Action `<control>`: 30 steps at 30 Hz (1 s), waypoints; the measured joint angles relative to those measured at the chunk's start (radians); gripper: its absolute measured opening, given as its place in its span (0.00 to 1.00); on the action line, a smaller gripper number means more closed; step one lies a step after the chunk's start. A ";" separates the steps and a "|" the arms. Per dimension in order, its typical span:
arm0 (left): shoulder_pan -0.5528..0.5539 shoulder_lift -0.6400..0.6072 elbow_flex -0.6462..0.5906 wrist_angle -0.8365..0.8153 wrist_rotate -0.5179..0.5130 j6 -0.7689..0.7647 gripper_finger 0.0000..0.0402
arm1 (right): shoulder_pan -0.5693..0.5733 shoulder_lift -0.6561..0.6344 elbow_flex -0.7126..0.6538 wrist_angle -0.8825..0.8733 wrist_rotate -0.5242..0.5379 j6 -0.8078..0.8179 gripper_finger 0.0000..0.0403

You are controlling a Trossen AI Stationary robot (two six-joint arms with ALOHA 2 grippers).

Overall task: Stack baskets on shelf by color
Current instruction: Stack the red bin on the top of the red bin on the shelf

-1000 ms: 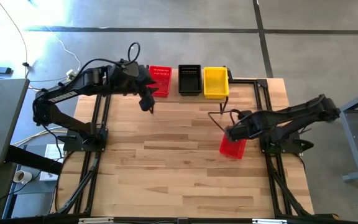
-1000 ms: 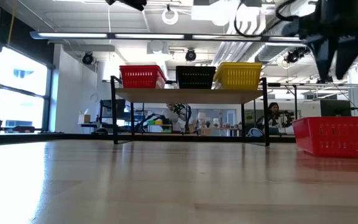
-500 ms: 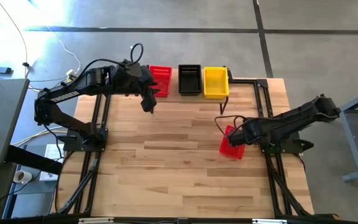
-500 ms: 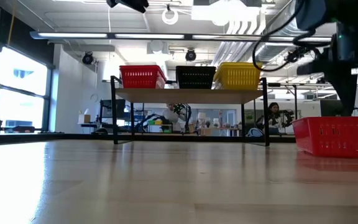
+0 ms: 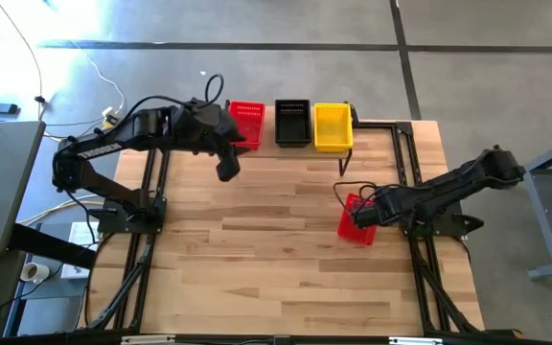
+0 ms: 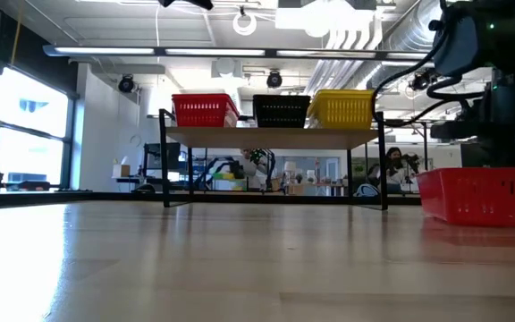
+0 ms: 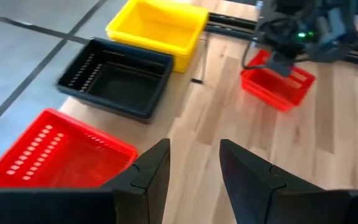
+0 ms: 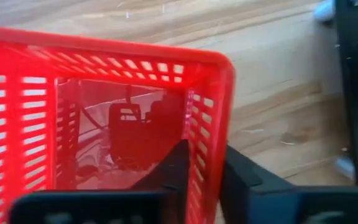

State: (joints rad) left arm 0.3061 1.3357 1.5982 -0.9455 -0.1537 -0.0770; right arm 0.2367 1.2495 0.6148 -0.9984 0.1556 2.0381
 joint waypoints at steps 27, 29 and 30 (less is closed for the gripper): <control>-0.320 0.002 0.000 0.001 -0.002 0.047 0.32 | -0.014 0.253 0.621 -0.092 0.350 -0.273 0.00; -0.341 0.010 0.000 -0.001 -0.002 0.046 0.32 | -0.025 0.296 0.686 -0.091 0.366 -0.335 0.00; -0.351 0.013 0.000 -0.004 -0.002 0.046 0.32 | -0.031 0.316 0.716 -0.087 0.372 -0.369 0.00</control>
State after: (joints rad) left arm -0.0452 1.3486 1.5982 -0.9492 -0.1558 -0.0311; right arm 0.2057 1.5658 1.3310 -1.0855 0.5279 1.6693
